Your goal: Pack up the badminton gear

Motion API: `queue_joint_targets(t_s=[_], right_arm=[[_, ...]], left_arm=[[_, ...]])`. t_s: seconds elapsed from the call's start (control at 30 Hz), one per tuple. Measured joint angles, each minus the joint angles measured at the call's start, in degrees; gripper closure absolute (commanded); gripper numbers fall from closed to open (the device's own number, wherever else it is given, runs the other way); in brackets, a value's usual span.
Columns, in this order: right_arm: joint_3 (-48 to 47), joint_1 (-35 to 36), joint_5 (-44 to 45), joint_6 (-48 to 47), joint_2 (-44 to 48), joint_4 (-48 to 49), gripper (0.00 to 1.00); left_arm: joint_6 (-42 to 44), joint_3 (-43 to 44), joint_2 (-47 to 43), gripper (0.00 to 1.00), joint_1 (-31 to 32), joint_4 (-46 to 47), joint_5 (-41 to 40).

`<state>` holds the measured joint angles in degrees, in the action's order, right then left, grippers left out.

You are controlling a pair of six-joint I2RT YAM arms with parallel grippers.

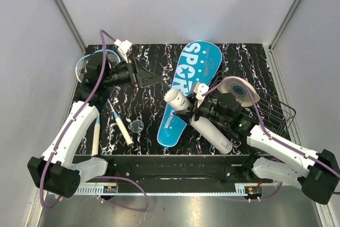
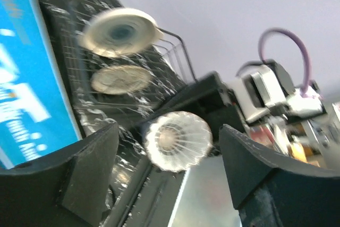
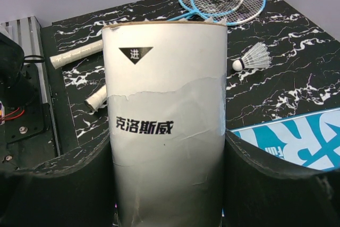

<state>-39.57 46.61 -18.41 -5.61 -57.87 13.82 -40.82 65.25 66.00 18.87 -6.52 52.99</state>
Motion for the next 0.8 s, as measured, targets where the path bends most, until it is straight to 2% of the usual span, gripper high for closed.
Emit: queue_joint_targets(t_s=[0.07,0.13,0.3,0.4,0.57,0.8], right_arm=[[0.0,0.0,-0.2,0.0,0.0,0.0,0.74],[0.0,0.0,-0.3,0.0,0.0,0.0,0.74],[0.0,0.0,-0.3,0.0,0.0,0.0,0.74],[0.0,0.0,-0.6,-0.1,0.0,-0.1,0.74],[0.0,0.0,-0.7,-0.1,0.2,-0.2,0.74],[0.0,0.0,-0.5,-0.4,1.7,-1.6,0.74]], left_arm=[[1.8,1.0,-0.6,0.26,-3.4,-3.9,-2.7],[5.5,5.0,1.0,0.22,-5.4,-10.4,-8.8],[18.3,24.3,17.9,0.2,-6.2,-26.1,-21.6],[23.1,32.7,29.9,0.2,-6.6,-30.9,-27.1],[28.0,39.7,47.2,0.19,-7.4,-34.7,-33.2],[30.0,49.4,61.9,0.19,-9.0,-31.5,-30.8]])
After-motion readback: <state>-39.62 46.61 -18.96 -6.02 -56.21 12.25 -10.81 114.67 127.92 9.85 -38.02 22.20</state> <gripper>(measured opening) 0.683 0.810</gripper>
